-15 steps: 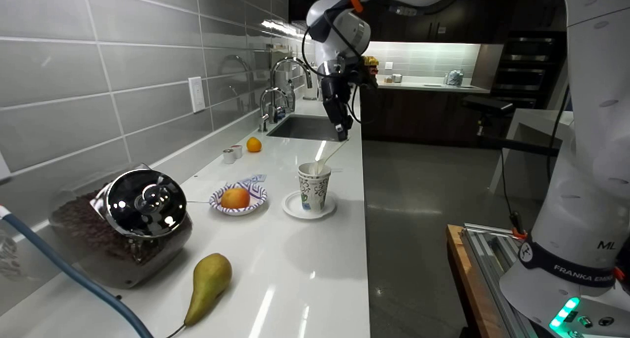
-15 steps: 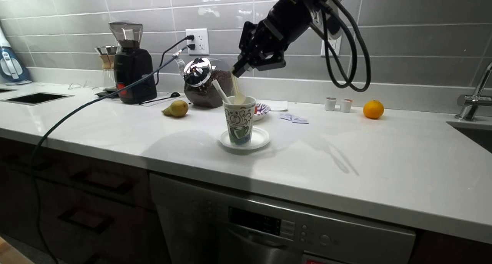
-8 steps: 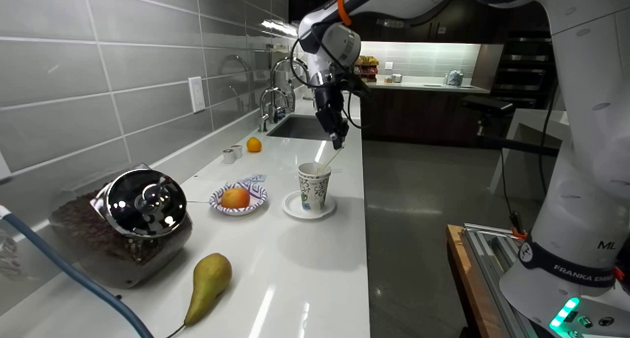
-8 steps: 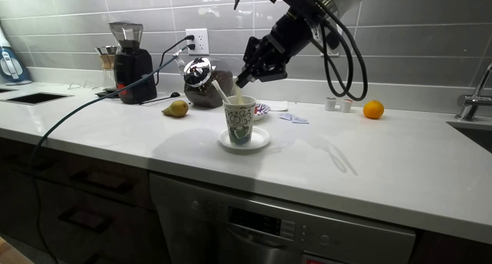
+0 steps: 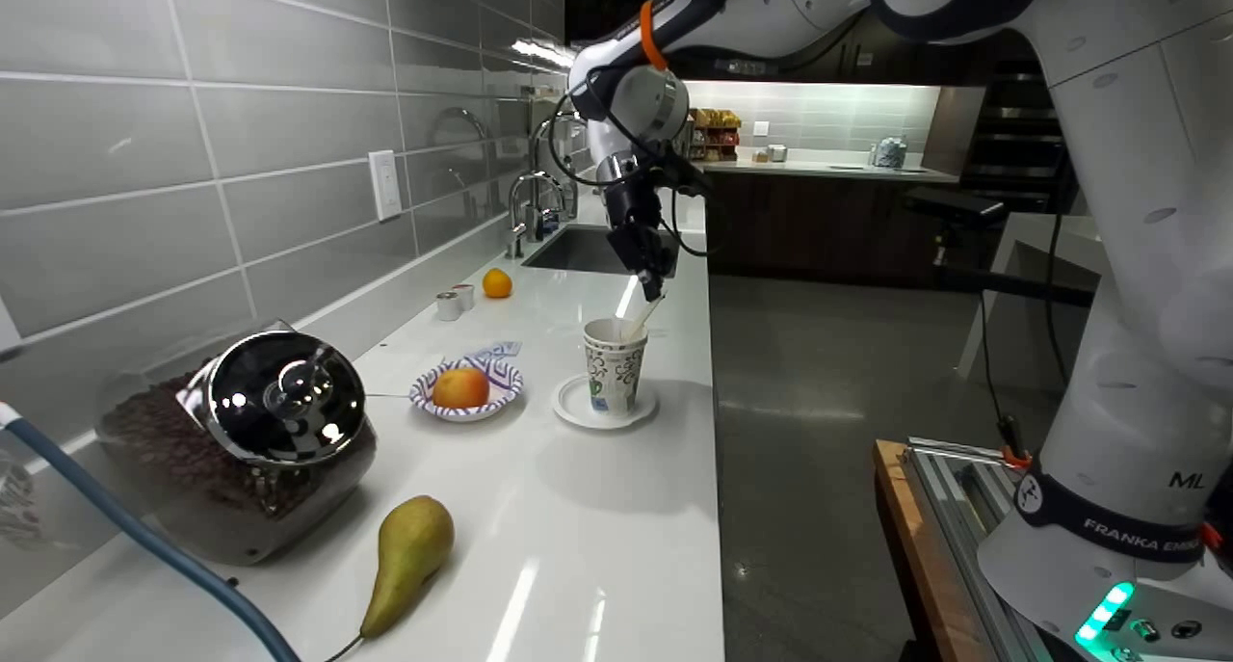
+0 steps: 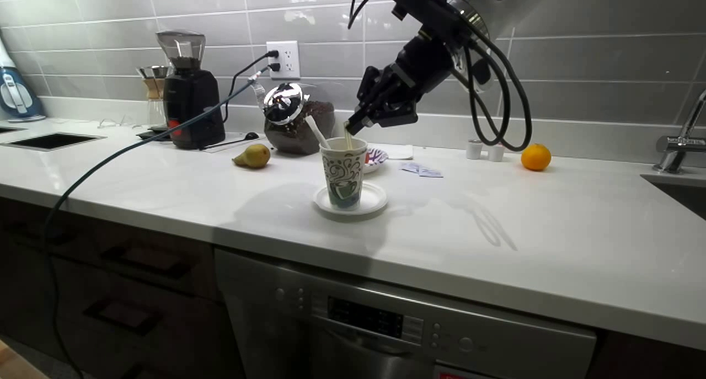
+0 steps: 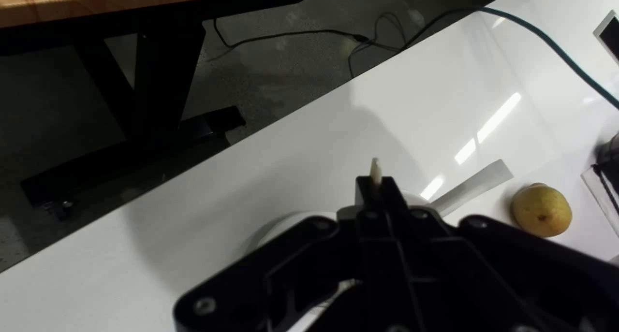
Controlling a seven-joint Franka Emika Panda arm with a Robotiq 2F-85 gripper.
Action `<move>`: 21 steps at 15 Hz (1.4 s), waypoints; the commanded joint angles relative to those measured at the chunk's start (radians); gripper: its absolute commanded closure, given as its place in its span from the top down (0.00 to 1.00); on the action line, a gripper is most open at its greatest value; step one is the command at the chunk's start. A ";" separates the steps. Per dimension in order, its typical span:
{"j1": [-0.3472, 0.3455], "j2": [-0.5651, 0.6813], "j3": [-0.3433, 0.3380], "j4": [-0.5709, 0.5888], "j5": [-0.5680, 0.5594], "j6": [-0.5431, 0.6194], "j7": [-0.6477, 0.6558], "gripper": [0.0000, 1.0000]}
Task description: Pick up the spoon and put it in the cup
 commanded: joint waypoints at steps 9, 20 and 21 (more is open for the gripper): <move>-0.007 0.039 0.030 0.058 -0.032 -0.026 0.003 0.49; 0.060 -0.235 0.071 -0.209 -0.333 0.218 -0.347 1.00; 0.071 -0.271 0.077 -0.256 -0.356 0.260 -0.369 1.00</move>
